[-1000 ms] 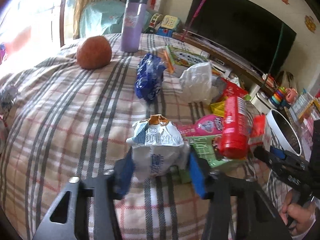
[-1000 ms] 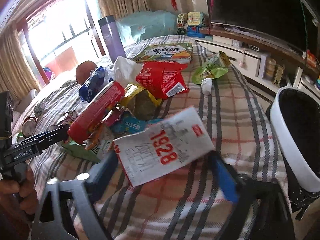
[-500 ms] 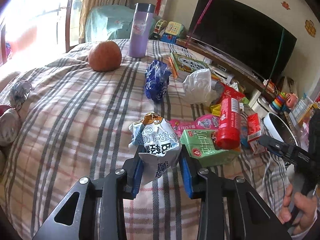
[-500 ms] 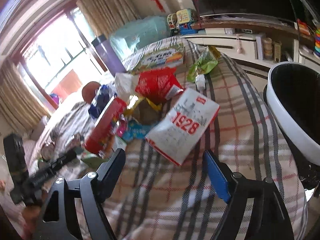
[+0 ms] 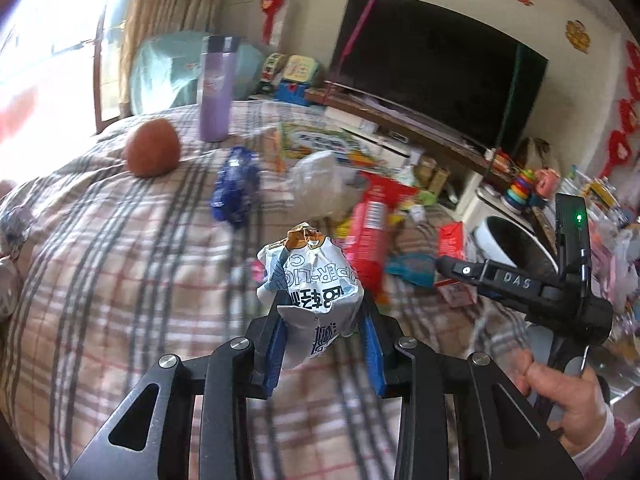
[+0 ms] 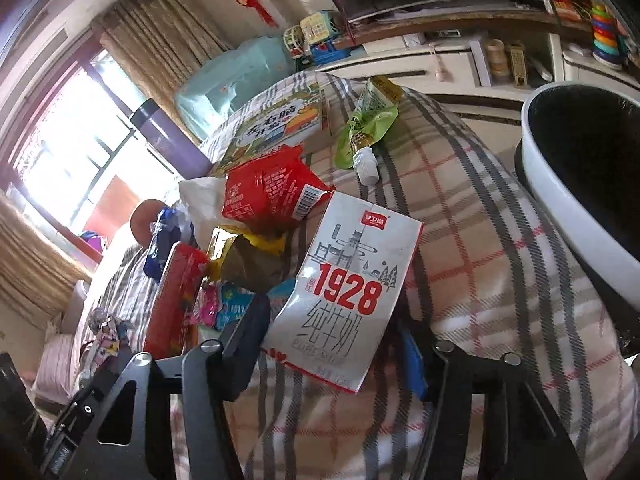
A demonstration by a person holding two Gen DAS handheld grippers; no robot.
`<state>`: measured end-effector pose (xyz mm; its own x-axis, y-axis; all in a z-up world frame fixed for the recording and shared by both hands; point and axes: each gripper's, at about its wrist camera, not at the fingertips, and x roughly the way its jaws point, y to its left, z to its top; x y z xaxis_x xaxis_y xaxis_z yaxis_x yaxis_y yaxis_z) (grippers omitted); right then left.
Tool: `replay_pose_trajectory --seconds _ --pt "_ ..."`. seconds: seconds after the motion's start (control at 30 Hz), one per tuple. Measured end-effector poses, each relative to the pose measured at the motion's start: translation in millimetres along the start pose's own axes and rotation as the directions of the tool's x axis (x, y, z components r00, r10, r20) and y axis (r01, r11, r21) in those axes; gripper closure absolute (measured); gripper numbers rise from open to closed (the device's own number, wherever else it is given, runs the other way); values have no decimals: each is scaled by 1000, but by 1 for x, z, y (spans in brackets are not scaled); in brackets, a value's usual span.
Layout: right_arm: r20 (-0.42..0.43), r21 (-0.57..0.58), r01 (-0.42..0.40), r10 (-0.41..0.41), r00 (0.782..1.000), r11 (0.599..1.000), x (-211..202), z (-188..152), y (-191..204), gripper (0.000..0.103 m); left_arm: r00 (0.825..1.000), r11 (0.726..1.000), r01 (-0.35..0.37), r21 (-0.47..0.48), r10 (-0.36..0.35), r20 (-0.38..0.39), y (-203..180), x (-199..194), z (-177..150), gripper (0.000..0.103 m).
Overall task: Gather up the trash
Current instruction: 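Carry both items over the bin and open both tools to drop them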
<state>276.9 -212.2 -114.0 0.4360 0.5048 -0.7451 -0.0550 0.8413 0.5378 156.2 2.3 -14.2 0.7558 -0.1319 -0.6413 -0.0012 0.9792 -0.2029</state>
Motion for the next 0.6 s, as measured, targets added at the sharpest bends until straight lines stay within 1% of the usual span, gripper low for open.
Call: replay_pose_trajectory --seconds 0.13,0.3,0.43,0.6 --pt "26 -29 -1 2 1000 1000 -19 -7 -4 45 999 998 44 43 -43 -15 -20 5 0 71" --pt "55 -14 -24 25 998 1000 -43 -11 -19 45 996 992 87 90 -83 -45 -45 19 -1 71" --pt "84 -5 -24 25 996 1000 -66 -14 -33 46 990 986 124 115 -116 -77 -64 34 -1 71" --pt "104 5 -16 15 994 1000 -84 -16 -48 46 983 975 162 153 -146 -113 -88 52 -1 71"
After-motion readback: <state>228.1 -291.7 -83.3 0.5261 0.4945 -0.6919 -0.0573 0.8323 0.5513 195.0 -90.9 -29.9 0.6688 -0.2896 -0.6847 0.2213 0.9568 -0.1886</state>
